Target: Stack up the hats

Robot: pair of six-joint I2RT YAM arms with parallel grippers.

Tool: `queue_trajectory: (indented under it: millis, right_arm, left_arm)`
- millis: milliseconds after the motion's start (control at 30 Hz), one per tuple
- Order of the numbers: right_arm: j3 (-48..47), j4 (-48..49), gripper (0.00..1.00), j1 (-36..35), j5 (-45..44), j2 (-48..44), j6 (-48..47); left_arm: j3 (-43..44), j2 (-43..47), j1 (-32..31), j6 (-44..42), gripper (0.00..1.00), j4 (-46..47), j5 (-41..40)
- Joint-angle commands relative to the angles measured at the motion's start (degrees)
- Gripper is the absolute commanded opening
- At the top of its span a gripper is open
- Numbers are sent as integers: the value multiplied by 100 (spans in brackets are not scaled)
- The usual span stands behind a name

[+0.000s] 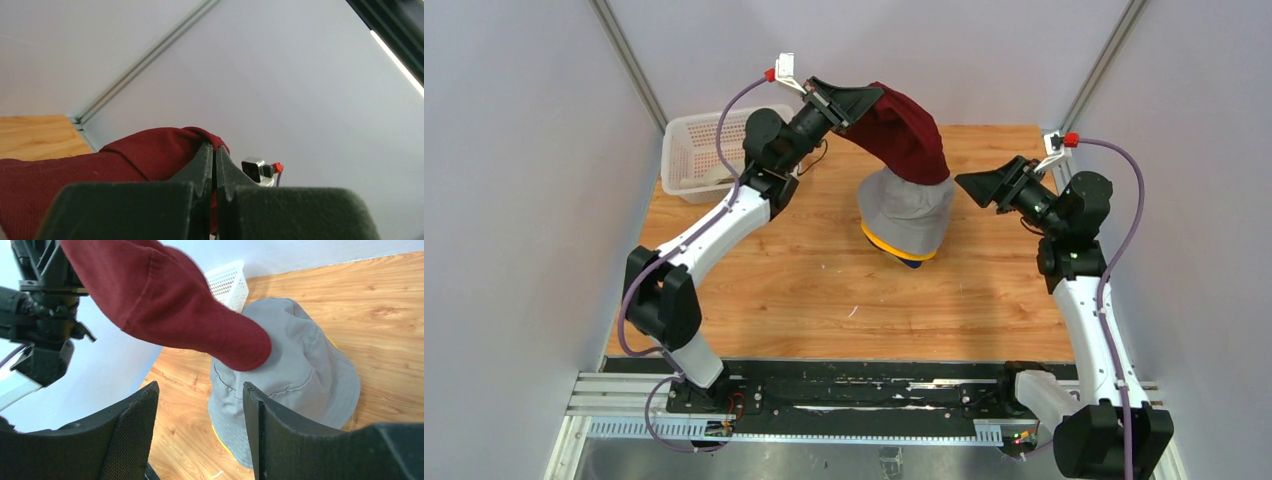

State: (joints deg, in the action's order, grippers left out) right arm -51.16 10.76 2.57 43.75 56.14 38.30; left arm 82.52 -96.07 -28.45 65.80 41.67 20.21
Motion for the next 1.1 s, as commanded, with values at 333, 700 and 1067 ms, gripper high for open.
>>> queue_trajectory:
  millis: [333, 700, 1067]
  right_arm:
    - [282, 947, 62, 253, 345, 207, 680]
    - [552, 2508, 61, 253, 626, 632, 1687]
    - [708, 4389, 61, 253, 486, 1233, 2942]
  left_arm:
    - [192, 761, -610, -32, 0, -2438, -3212]
    - [1333, 286, -763, 494, 0, -2638, -3200]
    - [1777, 35, -869, 1291, 0, -2588, -3295]
